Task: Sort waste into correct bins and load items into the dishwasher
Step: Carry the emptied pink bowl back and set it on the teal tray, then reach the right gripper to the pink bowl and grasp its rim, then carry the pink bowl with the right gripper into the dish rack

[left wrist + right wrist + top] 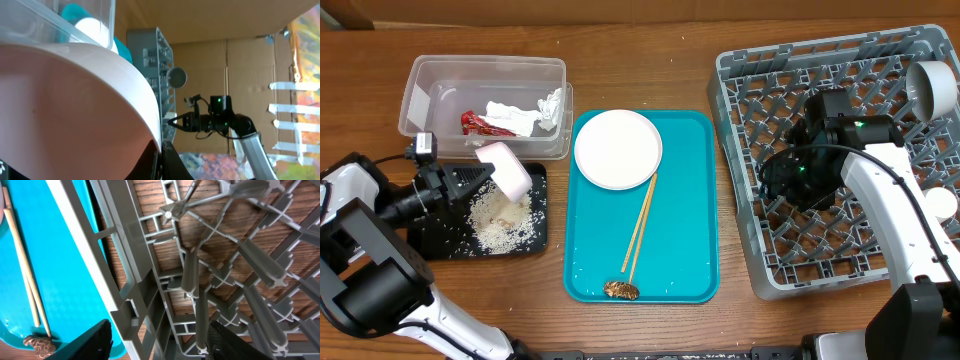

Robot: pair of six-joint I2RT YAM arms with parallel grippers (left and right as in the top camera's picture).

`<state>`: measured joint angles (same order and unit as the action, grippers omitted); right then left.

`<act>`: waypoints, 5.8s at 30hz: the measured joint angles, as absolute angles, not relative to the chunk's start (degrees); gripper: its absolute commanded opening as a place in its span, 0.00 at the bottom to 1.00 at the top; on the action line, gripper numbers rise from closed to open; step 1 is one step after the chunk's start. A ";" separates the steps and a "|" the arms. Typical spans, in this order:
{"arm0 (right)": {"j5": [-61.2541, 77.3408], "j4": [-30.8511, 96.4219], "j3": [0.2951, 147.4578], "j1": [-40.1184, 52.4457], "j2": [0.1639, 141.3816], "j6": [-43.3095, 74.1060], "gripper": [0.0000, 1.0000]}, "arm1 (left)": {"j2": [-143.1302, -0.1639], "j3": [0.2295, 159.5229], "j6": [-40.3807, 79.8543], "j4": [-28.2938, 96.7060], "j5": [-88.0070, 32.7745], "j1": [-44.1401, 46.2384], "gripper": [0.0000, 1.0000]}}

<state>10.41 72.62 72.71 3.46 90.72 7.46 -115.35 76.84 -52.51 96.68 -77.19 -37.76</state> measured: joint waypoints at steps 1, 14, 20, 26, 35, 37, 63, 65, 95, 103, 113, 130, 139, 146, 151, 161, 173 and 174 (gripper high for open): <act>10.39 72.62 72.71 3.46 90.72 7.46 0.63 | -115.22 76.84 -52.53 96.66 -76.86 -37.08 0.04; 10.22 72.62 72.71 3.46 90.72 7.44 0.63 | -104.22 82.67 -46.24 91.00 -68.75 -14.66 0.04; 10.17 72.60 72.71 3.46 90.72 7.44 0.63 | -103.70 82.98 -28.95 78.32 -53.71 1.23 0.04; 10.02 72.62 72.71 3.46 90.72 7.46 0.64 | -103.70 82.98 -13.26 72.79 -33.80 17.02 0.04; 9.58 73.06 72.71 3.49 90.72 7.44 0.66 | -103.70 82.63 3.70 64.79 -13.37 32.60 0.04; 9.58 73.03 72.71 3.46 90.72 7.44 0.67 | -103.70 82.50 6.17 62.83 -11.64 34.44 0.04; 13.04 77.32 89.56 7.46 90.70 7.46 0.68 | -90.63 82.39 16.82 64.25 -6.63 23.44 0.37; 13.91 76.60 89.56 9.54 90.70 7.49 0.68 | -87.99 82.39 17.93 64.95 -6.52 19.70 0.42; 15.16 56.16 67.61 31.70 103.20 17.19 0.40 | -85.67 82.39 20.05 67.68 -7.05 13.04 0.62; 15.00 52.53 67.44 32.38 103.24 20.16 0.21 | -85.69 82.39 20.05 67.70 -7.05 13.04 0.62; 13.82 51.33 67.42 32.38 103.24 27.16 0.04 | -85.73 82.39 20.08 67.70 -7.05 13.04 0.62; -3.75 59.29 81.80 27.18 95.11 27.00 0.04 | -85.73 82.39 20.05 67.70 -7.03 13.04 0.63; -31.70 49.82 87.31 16.93 86.06 19.44 0.04 | -85.73 82.39 20.05 67.64 -7.03 13.04 0.66; -55.05 44.45 87.29 7.20 93.32 16.23 0.04 | -85.73 82.37 20.05 67.48 -7.03 13.02 0.66; -63.40 44.16 87.29 2.76 100.38 15.84 0.04 | -85.76 82.39 20.05 67.51 -7.03 13.04 0.66; -65.54 46.94 87.15 1.87 111.02 18.35 0.04 | -85.76 82.37 20.05 67.75 -7.03 13.04 0.67; -57.65 57.91 86.54 5.23 111.00 30.11 0.26 | -85.78 82.37 20.08 67.70 -7.03 13.02 0.68; -56.23 58.74 86.41 5.74 111.02 30.41 0.33 | -85.78 82.39 20.08 67.72 -7.03 13.04 0.68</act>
